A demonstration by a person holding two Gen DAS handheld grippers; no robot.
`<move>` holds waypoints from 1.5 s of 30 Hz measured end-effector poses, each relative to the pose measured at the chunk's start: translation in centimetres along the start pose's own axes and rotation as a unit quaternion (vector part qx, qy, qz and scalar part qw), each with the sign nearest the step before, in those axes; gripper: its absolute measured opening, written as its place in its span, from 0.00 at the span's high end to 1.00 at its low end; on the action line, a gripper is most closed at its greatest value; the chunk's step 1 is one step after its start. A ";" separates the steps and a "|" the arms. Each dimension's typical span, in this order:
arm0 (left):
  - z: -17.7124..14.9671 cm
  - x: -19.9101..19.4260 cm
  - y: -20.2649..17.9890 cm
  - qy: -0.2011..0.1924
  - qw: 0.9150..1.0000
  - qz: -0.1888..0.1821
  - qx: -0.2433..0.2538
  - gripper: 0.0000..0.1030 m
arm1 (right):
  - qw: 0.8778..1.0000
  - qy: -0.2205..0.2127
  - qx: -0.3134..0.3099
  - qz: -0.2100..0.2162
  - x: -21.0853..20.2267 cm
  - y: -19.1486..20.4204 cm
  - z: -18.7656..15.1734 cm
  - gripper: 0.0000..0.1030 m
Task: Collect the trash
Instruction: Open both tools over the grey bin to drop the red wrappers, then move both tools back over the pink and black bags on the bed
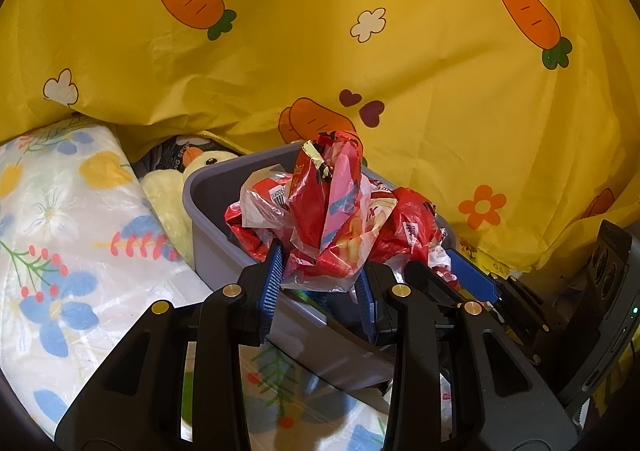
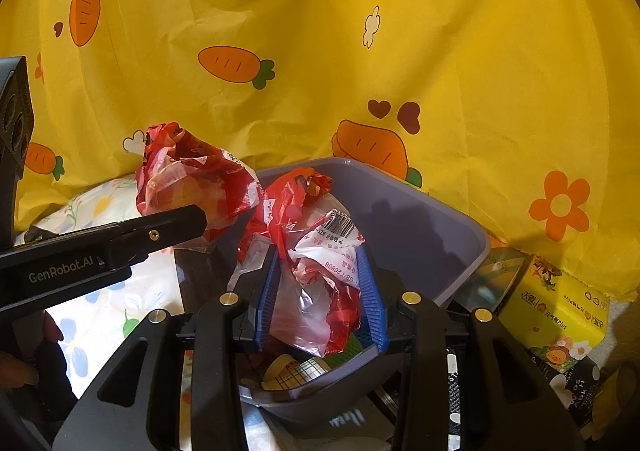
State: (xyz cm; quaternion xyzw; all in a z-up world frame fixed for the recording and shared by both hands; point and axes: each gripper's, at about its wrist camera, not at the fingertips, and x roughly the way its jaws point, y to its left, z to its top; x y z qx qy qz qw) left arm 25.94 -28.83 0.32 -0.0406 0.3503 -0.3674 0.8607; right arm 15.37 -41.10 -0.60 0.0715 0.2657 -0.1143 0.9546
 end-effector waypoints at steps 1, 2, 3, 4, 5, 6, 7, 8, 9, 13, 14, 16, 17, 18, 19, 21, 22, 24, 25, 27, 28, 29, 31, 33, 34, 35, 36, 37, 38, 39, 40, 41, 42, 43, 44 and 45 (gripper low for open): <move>0.0 0.1 0.0 0.000 1.000 -0.001 -0.001 0.68 | 1.000 0.001 0.000 0.000 0.1 0.0 0.1 0.62; 0.0 0.2 0.0 0.001 1.000 -0.002 -0.002 0.67 | 1.000 0.001 0.001 0.000 0.2 -0.1 0.1 0.62; -0.1 0.3 0.0 0.002 1.000 -0.004 -0.003 0.67 | 1.000 0.002 0.001 0.000 0.2 -0.1 0.0 0.62; -0.1 0.4 0.0 0.003 1.000 -0.005 -0.003 0.67 | 1.000 0.002 0.001 0.000 0.3 -0.2 0.0 0.62; -0.1 0.4 0.0 0.003 1.000 -0.006 -0.002 0.67 | 1.000 0.003 0.002 0.000 0.4 -0.2 -0.1 0.61; -0.2 0.5 0.0 0.003 1.000 -0.005 0.000 0.67 | 1.000 0.004 0.002 0.000 0.4 -0.3 -0.1 0.61; -0.2 0.6 0.0 0.003 1.000 -0.004 0.000 0.67 | 1.000 0.005 0.002 0.000 0.5 -0.3 -0.2 0.61; -0.3 0.7 0.0 0.004 1.000 -0.005 -0.001 0.67 | 1.000 0.005 0.002 0.000 0.5 -0.4 -0.2 0.61; -0.3 0.8 0.0 0.005 1.000 -0.007 -0.001 0.67 | 1.000 0.006 0.003 0.000 0.6 -0.5 -0.3 0.61; -0.5 1.2 0.0 0.006 1.000 -0.006 -0.002 0.67 | 1.000 0.008 0.004 -0.001 0.9 -0.8 -0.4 0.60; -0.5 1.2 -0.1 0.006 1.000 -0.007 -0.003 0.67 | 1.000 0.009 0.004 -0.001 1.0 -0.9 -0.4 0.60; -0.5 1.2 -0.1 0.004 1.000 -0.007 -0.001 0.66 | 1.000 0.010 0.005 0.000 1.2 -0.9 -0.4 0.60; -0.6 1.2 -0.1 0.004 1.000 -0.008 0.000 0.65 | 1.000 0.011 0.005 -0.001 1.3 -1.0 -0.4 0.60; -0.6 1.2 -0.1 0.003 1.000 -0.009 -0.001 0.62 | 1.000 0.011 0.005 0.000 1.3 -1.0 -0.4 0.60; -0.6 1.1 0.0 0.001 1.000 -0.011 -0.001 0.57 | 1.000 0.011 0.005 0.000 1.3 -1.0 -0.4 0.60; -0.6 0.6 0.1 -0.013 1.000 -0.011 -0.002 0.41 | 1.000 0.011 0.006 0.002 1.4 -1.1 -0.4 0.58; -0.7 0.2 0.1 -0.019 1.000 -0.004 -0.004 0.28 | 1.000 0.010 0.007 0.002 1.4 -1.1 -0.5 0.55; -0.6 -0.5 0.2 -0.033 0.999 0.013 -0.006 0.22 | 1.000 0.009 0.008 0.006 1.4 -1.2 -0.5 0.51; -0.6 -0.9 0.3 -0.038 0.999 0.017 -0.006 0.21 | 1.000 0.008 0.008 0.005 1.4 -1.2 -0.5 0.48; -0.8 -1.7 0.6 -0.045 0.998 0.034 -0.006 0.18 | 1.000 0.005 0.007 0.002 1.3 -1.2 -0.6 0.44; -0.9 -2.1 0.9 -0.049 0.998 0.046 -0.006 0.14 | 1.000 0.005 0.007 0.001 1.3 -1.2 -0.7 0.43; -1.0 -2.6 1.2 -0.053 0.997 0.058 -0.007 0.13 | 1.000 0.004 0.008 0.000 1.2 -1.2 -0.7 0.42; -1.4 -3.6 2.0 -0.060 0.995 0.079 -0.012 0.11 | 1.000 0.000 0.011 -0.002 0.9 -1.2 -0.9 0.39; -1.9 -4.6 2.9 -0.064 0.994 0.090 -0.021 0.10 | 1.000 -0.006 0.015 -0.004 0.5 -1.2 -1.0 0.35; -2.2 -5.2 3.4 -0.065 0.993 0.094 -0.026 0.10 | 1.000 -0.008 0.017 -0.004 0.3 -1.2 -1.0 0.34; -2.5 -5.7 3.9 -0.066 0.992 0.099 -0.031 0.10 | 1.000 -0.010 0.019 -0.004 0.1 -1.2 -1.0 0.32; -2.8 -6.3 4.4 -0.066 0.992 0.105 -0.035 0.10 | 1.000 -0.012 0.021 -0.006 -0.1 -1.1 -1.0 0.32; -3.2 -6.9 4.9 -0.067 0.991 0.111 -0.040 0.10 | 1.000 -0.014 0.022 -0.007 -0.3 -1.0 -0.9 0.31; -3.6 -7.5 5.4 -0.069 0.990 0.117 -0.044 0.10 | 1.000 -0.017 0.022 -0.006 -0.5 -0.8 -0.9 0.31; -3.9 -8.2 5.9 -0.071 0.988 0.125 -0.049 0.10 | 1.000 -0.019 0.023 -0.004 -0.7 -0.6 -0.9 0.29; -4.3 -8.9 6.3 -0.073 0.987 0.134 -0.053 0.10 | 0.999 -0.023 0.024 -0.003 -1.0 -0.3 -0.8 0.28; -4.7 -9.6 6.9 -0.076 0.985 0.144 -0.057 0.10 | 0.999 -0.027 0.022 -0.001 -1.3 0.0 -0.8 0.28; -5.0 -10.4 7.4 -0.080 0.983 0.155 -0.060 0.10 | 0.999 -0.030 0.019 0.003 -1.7 0.5 -0.7 0.27; -5.3 -11.0 8.0 -0.081 0.981 0.166 -0.064 0.10 | 0.999 -0.032 0.017 0.006 -1.8 0.9 -0.6 0.27; -5.7 -11.7 8.6 -0.084 0.978 0.179 -0.069 0.10 | 0.999 -0.035 0.016 0.011 -2.1 1.4 -0.6 0.25; -6.1 -12.5 9.3 -0.088 0.975 0.192 -0.076 0.10 | 0.999 -0.037 0.014 0.019 -2.3 2.0 -0.6 0.23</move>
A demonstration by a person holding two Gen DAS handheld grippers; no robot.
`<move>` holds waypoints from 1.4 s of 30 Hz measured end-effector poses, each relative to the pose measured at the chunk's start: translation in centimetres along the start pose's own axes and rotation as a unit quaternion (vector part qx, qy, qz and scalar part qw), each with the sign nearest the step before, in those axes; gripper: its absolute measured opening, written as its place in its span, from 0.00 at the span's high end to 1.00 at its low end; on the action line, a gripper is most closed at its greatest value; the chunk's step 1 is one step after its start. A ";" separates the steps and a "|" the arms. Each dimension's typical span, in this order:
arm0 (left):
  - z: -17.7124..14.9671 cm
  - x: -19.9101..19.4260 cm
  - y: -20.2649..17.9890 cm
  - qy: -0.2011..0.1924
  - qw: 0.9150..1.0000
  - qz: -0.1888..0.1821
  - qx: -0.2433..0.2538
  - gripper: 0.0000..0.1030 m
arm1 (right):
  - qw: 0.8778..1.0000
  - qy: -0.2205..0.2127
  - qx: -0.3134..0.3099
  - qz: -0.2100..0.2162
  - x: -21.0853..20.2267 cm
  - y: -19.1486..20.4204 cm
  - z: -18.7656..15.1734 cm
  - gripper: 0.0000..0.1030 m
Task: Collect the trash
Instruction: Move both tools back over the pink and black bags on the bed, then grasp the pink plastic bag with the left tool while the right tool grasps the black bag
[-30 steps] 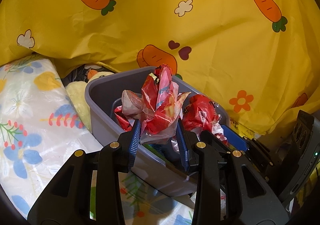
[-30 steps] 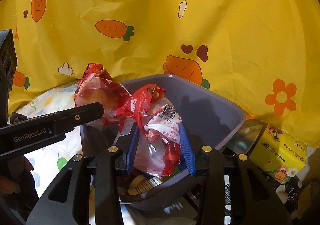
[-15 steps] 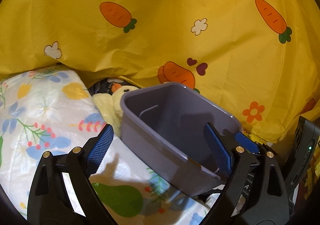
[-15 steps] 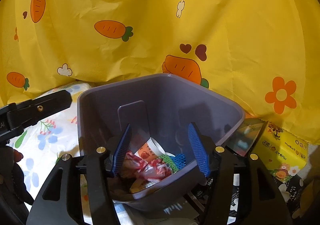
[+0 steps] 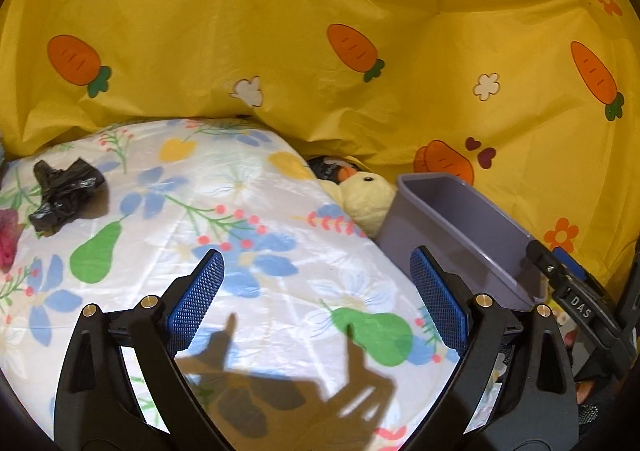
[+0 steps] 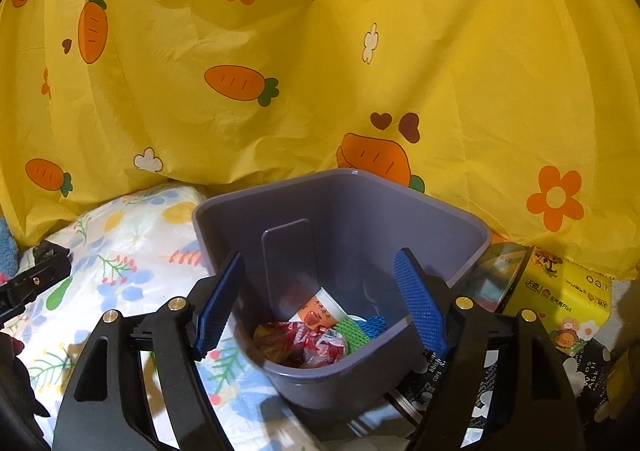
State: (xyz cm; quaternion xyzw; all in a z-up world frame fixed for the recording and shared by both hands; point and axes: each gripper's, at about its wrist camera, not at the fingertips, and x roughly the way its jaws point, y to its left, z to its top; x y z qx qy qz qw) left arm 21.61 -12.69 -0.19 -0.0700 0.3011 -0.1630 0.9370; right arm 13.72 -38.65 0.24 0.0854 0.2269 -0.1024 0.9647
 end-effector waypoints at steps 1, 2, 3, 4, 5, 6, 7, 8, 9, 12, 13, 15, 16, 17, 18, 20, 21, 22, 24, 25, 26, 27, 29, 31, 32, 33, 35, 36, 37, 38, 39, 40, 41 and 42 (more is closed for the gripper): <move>-0.2 -0.4 0.9 -0.004 1.000 0.013 -0.006 0.10 | 1.000 -0.001 -0.005 0.007 0.0 0.7 0.0 0.23; -0.3 -0.8 1.9 -0.006 1.000 0.028 -0.011 0.10 | 1.000 0.001 -0.013 0.013 0.0 1.5 0.0 0.23; -0.4 -1.2 3.0 -0.008 0.999 0.046 -0.017 0.10 | 1.000 0.004 -0.019 0.020 0.1 2.3 0.0 0.23; -0.5 -1.6 4.1 -0.010 0.998 0.061 -0.024 0.10 | 0.999 0.007 -0.026 0.029 0.2 3.1 0.0 0.23; -0.7 -2.1 5.2 -0.012 0.996 0.077 -0.033 0.10 | 0.999 0.010 -0.032 0.038 0.3 4.0 0.0 0.23; -0.8 -2.6 6.4 -0.013 0.995 0.092 -0.041 0.10 | 0.998 0.011 -0.039 0.048 0.3 5.0 0.0 0.23; -0.9 -3.0 7.5 -0.015 0.993 0.107 -0.050 0.10 | 0.997 0.012 -0.046 0.057 0.3 5.9 -0.1 0.23; -1.0 -3.6 8.7 -0.017 0.991 0.123 -0.060 0.10 | 0.996 0.012 -0.052 0.067 0.3 6.9 -0.1 0.23; -1.1 -4.1 9.9 -0.018 0.988 0.137 -0.069 0.10 | 0.995 0.014 -0.059 0.078 0.5 8.0 -0.1 0.23; -1.6 -5.6 13.3 -0.018 0.979 0.180 -0.095 0.10 | 0.991 0.027 -0.078 0.110 1.4 11.3 0.0 0.23; -1.7 -6.1 14.4 -0.018 0.975 0.196 -0.099 0.10 | 0.989 0.030 -0.085 0.116 1.6 12.4 0.0 0.23; -1.9 -7.0 16.4 -0.019 0.968 0.228 -0.106 0.10 | 0.986 0.034 -0.097 0.133 2.1 14.7 0.1 0.23; -2.0 -7.3 17.2 -0.019 0.965 0.237 -0.111 0.10 | 0.984 0.036 -0.101 0.141 2.3 15.9 0.2 0.23; -2.1 -7.7 18.2 -0.017 0.961 0.248 -0.117 0.10 | 0.982 0.040 -0.103 0.150 2.5 17.0 0.3 0.23; -2.2 -8.1 19.1 -0.017 0.957 0.260 -0.124 0.10 | 0.981 0.044 -0.105 0.157 2.8 18.0 0.3 0.23; -2.2 -8.6 20.6 -0.018 0.952 0.274 -0.136 0.10 | 0.978 0.051 -0.110 0.170 3.2 19.9 0.4 0.23; -2.2 -8.8 21.2 -0.018 0.949 0.279 -0.143 0.10 | 0.976 0.054 -0.113 0.176 3.5 20.9 0.5 0.23; -2.2 -9.0 21.7 -0.018 0.948 0.282 -0.147 0.10 | 0.975 0.057 -0.117 0.180 3.7 21.9 0.5 0.23; -2.1 -9.4 22.6 -0.019 0.945 0.288 -0.155 0.10 | 0.972 0.065 -0.127 0.187 4.3 23.8 0.5 0.23; -2.1 -9.5 22.9 -0.020 0.944 0.291 -0.157 0.10 | 0.970 0.070 -0.131 0.190 4.6 24.7 0.5 0.23; -2.0 -9.5 23.3 -0.021 0.943 0.292 -0.158 0.10 | 0.969 0.072 -0.136 0.195 4.9 25.6 0.5 0.23; -2.0 -9.6 23.6 -0.021 0.942 0.294 -0.160 0.10 | 0.967 0.074 -0.140 0.199 5.1 26.5 0.5 0.23; -1.9 -9.4 24.1 -0.018 0.941 0.296 -0.163 0.10 | 0.964 0.080 -0.147 0.208 5.7 28.3 0.4 0.23; -2.0 -9.2 24.7 -0.015 0.939 0.299 -0.167 0.10 | 0.961 0.089 -0.155 0.213 6.5 30.0 0.2 0.23; -1.9 -9.1 25.0 -0.014 0.939 0.301 -0.168 0.10 | 0.959 0.093 -0.158 0.216 6.8 30.8 0.1 0.23; -1.9 -8.9 25.2 -0.012 0.938 0.303 -0.167 0.10 | 0.958 0.095 -0.162 0.218 7.2 31.6 0.0 0.23; -1.7 -8.4 25.5 -0.008 0.940 0.302 -0.160 0.10 | 0.955 0.098 -0.172 0.223 7.9 33.2 -0.2 0.23; -1.6 -8.2 25.6 -0.005 0.940 0.302 -0.157 0.10 | 0.953 0.100 -0.176 0.226 8.3 34.0 -0.4 0.23; -1.6 -7.9 25.7 -0.003 0.941 0.301 -0.153 0.10 | 0.952 0.103 -0.178 0.228 8.7 34.7 -0.4 0.23; -1.5 -7.6 25.8 0.001 0.942 0.302 -0.149 0.10 | 0.951 0.105 -0.180 0.229 9.2 35.3 -0.5 0.23; -1.4 -7.3 25.9 0.005 0.941 0.305 -0.145 0.10 | 0.950 0.107 -0.183 0.232 9.6 36.0 -0.6 0.23; -1.4 -7.1 26.1 0.008 0.941 0.306 -0.144 0.10 | 0.948 0.108 -0.186 0.234 9.9 36.6 -0.7 0.23; -1.3 -6.9 26.4 0.009 0.941 0.306 -0.144 0.10 | 0.947 0.108 -0.189 0.237 10.2 37.3 -0.8 0.24; -1.3 -6.7 26.6 0.010 0.941 0.305 -0.146 0.10 | 0.945 0.108 -0.192 0.240 10.6 38.0 -0.9 0.24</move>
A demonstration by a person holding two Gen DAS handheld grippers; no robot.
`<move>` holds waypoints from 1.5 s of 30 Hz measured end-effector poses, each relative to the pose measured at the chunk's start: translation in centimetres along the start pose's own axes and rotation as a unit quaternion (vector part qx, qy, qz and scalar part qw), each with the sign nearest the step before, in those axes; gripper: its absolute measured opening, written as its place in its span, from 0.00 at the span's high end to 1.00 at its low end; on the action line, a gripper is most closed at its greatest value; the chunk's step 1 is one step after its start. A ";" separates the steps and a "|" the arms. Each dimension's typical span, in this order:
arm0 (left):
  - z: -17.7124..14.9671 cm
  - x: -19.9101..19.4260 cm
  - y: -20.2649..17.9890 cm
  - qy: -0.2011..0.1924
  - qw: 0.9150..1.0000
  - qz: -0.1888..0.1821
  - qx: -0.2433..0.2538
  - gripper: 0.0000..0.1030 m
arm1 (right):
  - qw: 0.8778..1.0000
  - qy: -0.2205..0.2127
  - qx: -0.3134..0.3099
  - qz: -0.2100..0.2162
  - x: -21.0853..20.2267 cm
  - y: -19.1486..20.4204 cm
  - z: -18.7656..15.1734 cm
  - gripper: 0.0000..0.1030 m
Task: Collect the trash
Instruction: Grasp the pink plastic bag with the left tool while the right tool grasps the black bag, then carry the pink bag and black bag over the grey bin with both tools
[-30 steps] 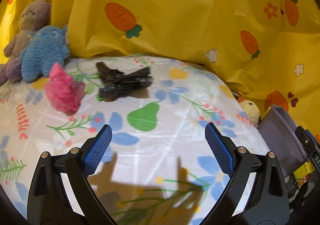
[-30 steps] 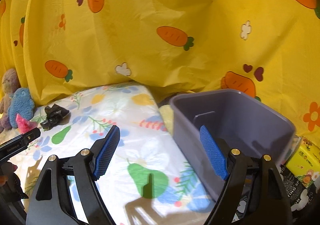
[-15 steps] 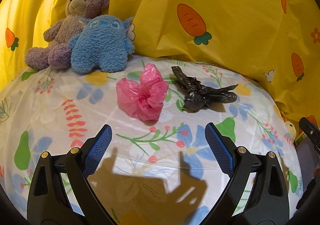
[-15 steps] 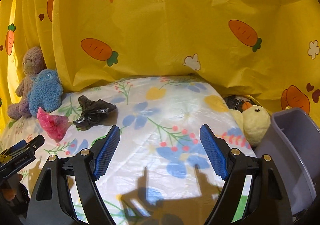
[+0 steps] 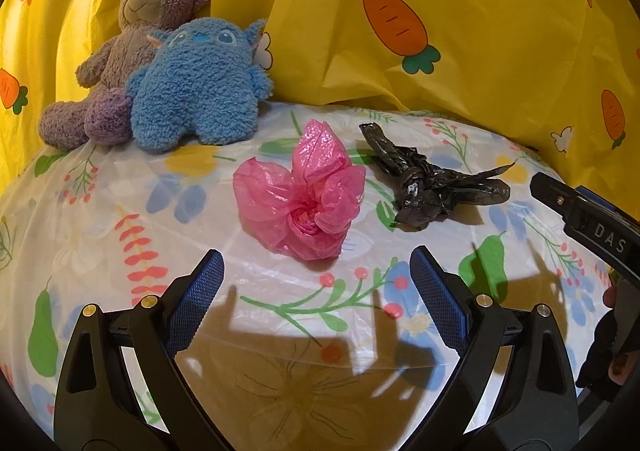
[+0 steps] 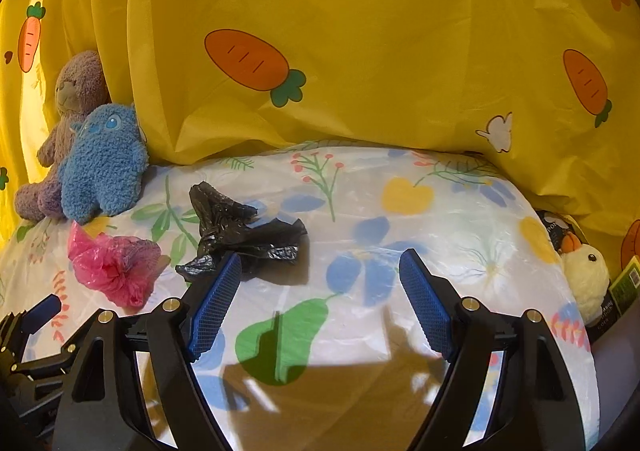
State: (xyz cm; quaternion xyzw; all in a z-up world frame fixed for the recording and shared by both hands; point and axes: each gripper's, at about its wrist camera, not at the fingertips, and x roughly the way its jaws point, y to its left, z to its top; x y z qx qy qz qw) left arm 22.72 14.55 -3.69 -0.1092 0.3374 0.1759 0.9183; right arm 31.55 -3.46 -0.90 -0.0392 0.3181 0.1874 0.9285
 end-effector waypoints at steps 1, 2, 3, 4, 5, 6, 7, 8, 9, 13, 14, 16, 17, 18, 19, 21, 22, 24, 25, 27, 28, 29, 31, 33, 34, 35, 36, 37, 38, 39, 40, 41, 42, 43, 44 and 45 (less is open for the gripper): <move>0.1 0.3 0.1 0.002 1.000 0.001 -0.002 0.10 | 1.000 0.002 -0.003 0.003 0.6 0.4 0.2 0.24; 0.3 0.5 0.2 0.003 1.000 0.001 -0.003 0.10 | 1.000 0.003 -0.007 0.007 1.2 0.9 0.4 0.24; 0.4 0.8 0.2 0.004 1.000 0.001 -0.003 0.10 | 1.000 0.007 -0.010 0.010 1.9 1.3 0.6 0.25; 0.5 1.1 0.2 0.005 1.000 0.003 -0.002 0.10 | 1.000 0.012 -0.011 0.012 2.5 1.6 0.7 0.25; 0.7 1.3 0.2 0.006 1.000 0.003 -0.001 0.10 | 1.000 0.021 -0.010 0.016 3.3 1.9 0.8 0.26; 0.8 1.5 0.1 0.007 1.000 -0.002 0.000 0.10 | 0.999 0.034 -0.007 0.019 4.3 2.1 0.7 0.33; 1.0 1.7 0.1 0.006 1.000 -0.006 0.000 0.10 | 0.999 0.049 -0.005 0.024 5.2 2.2 0.6 0.37; 1.1 1.8 0.2 0.003 1.000 -0.009 -0.001 0.10 | 0.998 0.064 -0.002 0.030 6.0 2.3 0.5 0.47; 1.3 1.9 0.2 -0.001 1.000 -0.013 -0.001 0.10 | 0.997 0.073 0.001 0.035 6.5 2.3 0.3 0.56; 1.6 3.2 0.8 0.006 0.999 -0.029 -0.018 0.10 | 0.995 0.088 -0.005 0.053 7.3 2.6 -0.5 0.82; 1.6 3.5 1.0 0.010 0.999 -0.036 -0.025 0.10 | 0.995 0.088 -0.009 0.055 7.2 2.6 -0.7 0.89; 1.6 4.2 1.3 0.020 0.998 -0.042 -0.035 0.10 | 0.995 0.082 -0.012 0.056 6.8 2.5 -0.9 0.93; 1.6 4.4 1.4 0.021 0.998 -0.044 -0.039 0.10 | 0.995 0.079 -0.012 0.058 6.5 2.3 -1.0 0.94; 1.6 4.5 1.5 0.022 0.998 -0.048 -0.041 0.10 | 0.995 0.074 -0.012 0.059 6.0 2.2 -1.1 0.95; 1.6 4.7 1.5 0.023 0.997 -0.052 -0.042 0.13 | 0.996 0.070 -0.014 0.060 5.7 2.1 -1.2 0.95; 1.6 5.0 1.6 0.029 0.997 -0.059 -0.043 0.17 | 0.996 0.062 -0.019 0.059 4.7 1.9 -1.3 0.95; 1.7 5.1 1.7 0.030 0.997 -0.060 -0.043 0.21 | 0.996 0.058 -0.021 0.059 4.2 1.7 -1.4 0.95; 1.8 5.5 1.8 0.036 0.996 -0.062 -0.044 0.27 | 0.997 0.050 -0.026 0.059 3.3 1.3 -1.6 0.95; 1.8 5.7 1.9 0.040 0.996 -0.065 -0.045 0.33 | 0.997 0.045 -0.029 0.058 2.8 1.1 -1.7 0.95; 1.9 6.0 2.2 0.047 0.995 -0.077 -0.048 0.42 | 0.997 0.039 -0.032 0.056 1.9 0.6 -1.9 0.95; 1.9 6.2 2.3 0.051 0.994 -0.087 -0.052 0.48 | 0.997 0.037 -0.031 0.055 1.5 0.3 -2.0 0.95; 1.9 6.3 2.5 0.054 0.993 -0.093 -0.055 0.50 | 0.997 0.034 -0.030 0.055 1.2 0.1 -2.0 0.95; 1.9 6.3 2.6 0.053 0.991 -0.104 -0.056 0.58 | 0.998 0.030 -0.033 0.051 0.7 -0.3 -2.3 0.95; 1.9 6.1 2.5 0.048 0.992 -0.107 -0.049 0.64 | 0.998 0.029 -0.037 0.044 0.3 -0.5 -2.5 0.95; 1.9 6.0 2.4 0.045 0.992 -0.108 -0.047 0.65 | 0.998 0.029 -0.038 0.043 0.1 -0.6 -2.7 0.95; 1.9 5.9 2.3 0.044 0.992 -0.108 -0.045 0.66 | 0.998 0.028 -0.039 0.041 -0.1 -0.7 -2.8 0.95; 1.8 5.8 2.2 0.043 0.992 -0.110 -0.043 0.66 | 0.998 0.028 -0.040 0.038 -0.3 -0.8 -2.9 0.95; 1.8 5.6 2.1 0.041 0.992 -0.112 -0.043 0.67 | 0.998 0.026 -0.040 0.037 -0.7 -0.8 -2.9 0.95; 1.8 5.5 2.1 0.040 0.992 -0.115 -0.043 0.67 | 0.998 0.024 -0.040 0.036 -1.1 -0.9 -3.0 0.95; 1.8 5.3 2.0 0.039 0.991 -0.117 -0.043 0.67 | 0.998 0.021 -0.040 0.035 -1.6 -1.0 -3.0 0.95; 1.8 5.1 1.9 0.037 0.991 -0.118 -0.042 0.67 | 0.999 0.017 -0.039 0.034 -2.1 -1.2 -3.1 0.95; 1.8 4.7 1.7 0.033 0.992 -0.118 -0.040 0.67 | 0.999 0.014 -0.039 0.034 -2.7 -1.3 -3.1 0.95; 1.8 4.3 1.5 0.029 0.992 -0.119 -0.036 0.67 | 0.999 0.010 -0.040 0.032 -3.4 -1.5 -3.2 0.95; 1.7 3.8 1.3 0.026 0.992 -0.120 -0.033 0.67 | 0.999 0.005 -0.042 0.030 -4.1 -1.7 -3.3 0.95; 1.7 3.3 0.9 0.022 0.992 -0.123 -0.029 0.67 | 0.999 0.001 -0.043 0.029 -4.8 -1.8 -3.3 0.95; 1.6 2.8 0.5 0.019 0.991 -0.126 -0.026 0.67 | 0.999 -0.004 -0.044 0.026 -5.6 -2.0 -3.3 0.95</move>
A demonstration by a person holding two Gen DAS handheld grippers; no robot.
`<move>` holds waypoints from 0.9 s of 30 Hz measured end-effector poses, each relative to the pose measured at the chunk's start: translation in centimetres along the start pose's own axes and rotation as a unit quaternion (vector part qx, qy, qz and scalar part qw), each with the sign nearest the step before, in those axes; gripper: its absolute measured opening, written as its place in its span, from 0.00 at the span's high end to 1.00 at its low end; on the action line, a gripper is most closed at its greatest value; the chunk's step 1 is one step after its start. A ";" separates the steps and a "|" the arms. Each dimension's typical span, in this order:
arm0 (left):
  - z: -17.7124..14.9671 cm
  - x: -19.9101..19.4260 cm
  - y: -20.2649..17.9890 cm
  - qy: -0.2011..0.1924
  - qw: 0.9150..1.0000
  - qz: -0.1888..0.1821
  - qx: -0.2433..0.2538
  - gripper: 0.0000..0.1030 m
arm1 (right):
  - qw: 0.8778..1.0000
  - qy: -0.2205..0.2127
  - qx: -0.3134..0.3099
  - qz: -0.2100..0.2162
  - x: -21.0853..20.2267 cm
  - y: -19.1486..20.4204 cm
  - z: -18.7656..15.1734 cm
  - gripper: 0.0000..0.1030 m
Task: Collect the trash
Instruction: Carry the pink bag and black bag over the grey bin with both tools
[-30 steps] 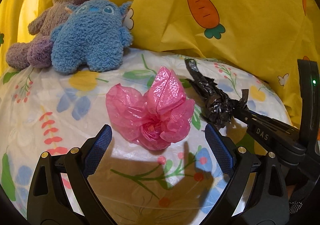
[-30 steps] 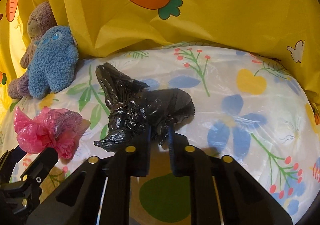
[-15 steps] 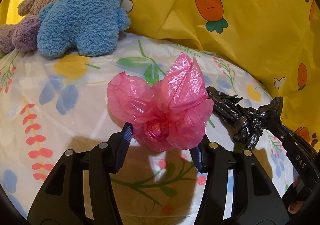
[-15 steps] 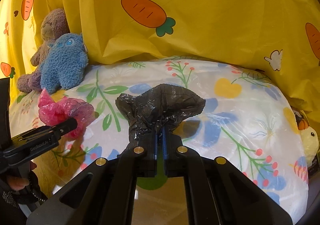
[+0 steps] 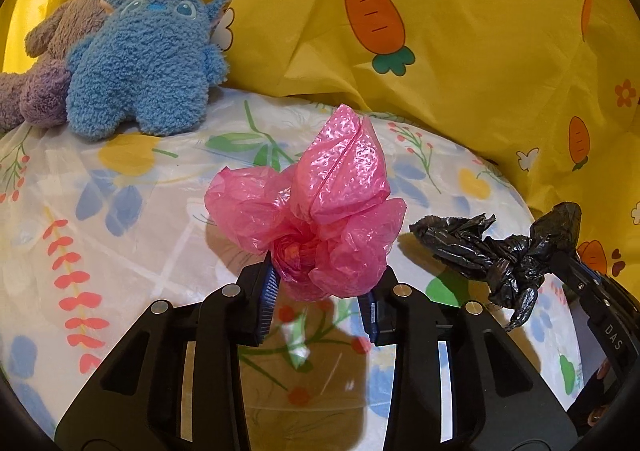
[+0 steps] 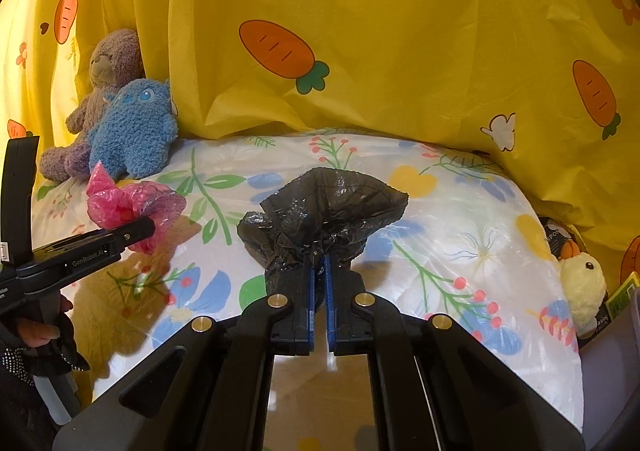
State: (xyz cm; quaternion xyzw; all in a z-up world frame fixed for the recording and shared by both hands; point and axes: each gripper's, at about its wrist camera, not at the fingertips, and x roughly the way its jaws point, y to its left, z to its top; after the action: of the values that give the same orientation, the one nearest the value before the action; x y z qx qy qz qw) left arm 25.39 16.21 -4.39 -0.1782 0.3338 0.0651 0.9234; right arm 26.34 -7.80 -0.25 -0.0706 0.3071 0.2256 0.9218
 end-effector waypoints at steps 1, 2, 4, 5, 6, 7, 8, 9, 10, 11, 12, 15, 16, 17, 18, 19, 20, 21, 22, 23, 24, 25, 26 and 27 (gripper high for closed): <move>-0.1 -0.4 -0.5 -0.002 1.000 -0.005 0.004 0.67 | 1.000 -0.004 -0.001 -0.003 -0.8 -0.1 -0.1 0.95; -0.3 -0.9 -1.1 -0.005 1.000 -0.009 0.008 0.67 | 1.000 -0.007 0.000 -0.005 -1.5 -0.3 -0.2 0.95; -0.8 -1.9 -2.4 -0.010 1.000 -0.019 0.018 0.67 | 1.000 -0.014 0.000 -0.009 -2.9 -0.7 -0.4 0.95; -1.0 -2.4 -3.0 -0.012 0.999 -0.026 0.023 0.67 | 1.000 -0.018 0.000 -0.011 -3.6 -0.9 -0.6 0.95; -1.3 -3.0 -3.7 -0.015 0.999 -0.031 0.030 0.67 | 1.000 -0.021 0.000 -0.014 -4.3 -1.1 -0.8 0.95; -1.6 -3.5 -4.4 -0.018 0.999 -0.035 0.036 0.67 | 1.000 -0.023 0.001 -0.016 -5.0 -1.3 -1.0 0.95; -1.8 -4.0 -5.0 -0.021 0.998 -0.040 0.040 0.67 | 1.000 -0.025 0.003 -0.018 -5.6 -1.5 -1.2 0.95; -2.1 -4.6 -5.6 -0.023 0.998 -0.046 0.044 0.67 | 0.999 -0.028 0.006 -0.020 -6.3 -1.8 -1.4 0.95; -2.3 -5.0 -6.3 -0.024 0.997 -0.050 0.049 0.67 | 0.999 -0.030 0.008 -0.021 -6.9 -2.1 -1.6 0.95; -2.6 -5.5 -6.9 -0.026 0.997 -0.053 0.055 0.67 | 0.999 -0.032 0.010 -0.022 -7.5 -2.4 -1.9 0.95; -2.9 -5.9 -7.5 -0.027 0.996 -0.058 0.062 0.67 | 0.999 -0.035 0.014 -0.023 -8.1 -2.7 -2.2 0.95; -4.2 -7.1 -9.3 -0.030 0.994 -0.070 0.081 0.67 | 0.998 -0.043 0.020 -0.030 -9.9 -3.7 -3.2 0.95; -4.6 -7.4 -9.8 -0.030 0.993 -0.073 0.087 0.67 | 0.998 -0.046 0.024 -0.033 -10.4 -4.1 -3.5 0.95; -5.0 -7.7 -10.3 -0.030 0.992 -0.077 0.093 0.67 | 0.998 -0.047 0.027 -0.036 -10.9 -4.5 -3.8 0.95; -5.3 -7.8 -10.7 -0.029 0.992 -0.082 0.097 0.67 | 0.998 -0.049 0.031 -0.039 -11.4 -4.9 -4.2 0.95; -5.6 -8.0 -11.2 -0.028 0.991 -0.087 0.100 0.67 | 0.997 -0.051 0.035 -0.043 -11.9 -5.3 -4.5 0.95; -5.8 -8.2 -11.7 -0.028 0.990 -0.092 0.103 0.67 | 0.997 -0.052 0.039 -0.046 -12.4 -5.6 -4.8 0.95; -6.1 -8.4 -12.2 -0.027 0.989 -0.098 0.106 0.67 | 0.996 -0.054 0.042 -0.050 -12.8 -6.0 -5.1 0.95; -6.2 -8.5 -12.7 -0.026 0.988 -0.103 0.110 0.67 | 0.996 -0.057 0.045 -0.054 -13.3 -6.4 -5.5 0.95; -6.4 -8.7 -13.3 -0.025 0.987 -0.108 0.114 0.67 | 0.995 -0.059 0.047 -0.059 -13.8 -6.8 -5.7 0.95; -6.6 -8.8 -13.9 -0.025 0.986 -0.112 0.120 0.67 | 0.995 -0.061 0.050 -0.064 -14.2 -7.2 -6.0 0.95; -6.7 -8.9 -14.5 -0.025 0.985 -0.115 0.126 0.67 | 0.994 -0.064 0.053 -0.070 -14.6 -7.6 -6.2 0.95; -6.9 -8.9 -15.2 -0.024 0.984 -0.118 0.131 0.67 | 0.993 -0.065 0.055 -0.076 -14.9 -8.0 -6.5 0.95; -7.1 -9.0 -15.8 -0.023 0.983 -0.122 0.136 0.67 | 0.993 -0.067 0.058 -0.081 -15.3 -8.5 -6.7 0.95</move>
State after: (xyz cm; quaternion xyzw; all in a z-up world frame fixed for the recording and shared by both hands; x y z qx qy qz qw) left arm 18.10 -1.09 0.82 -0.0887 0.2939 -0.0902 0.9474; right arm 15.79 -22.83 3.45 -0.0265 0.2502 0.1361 0.9582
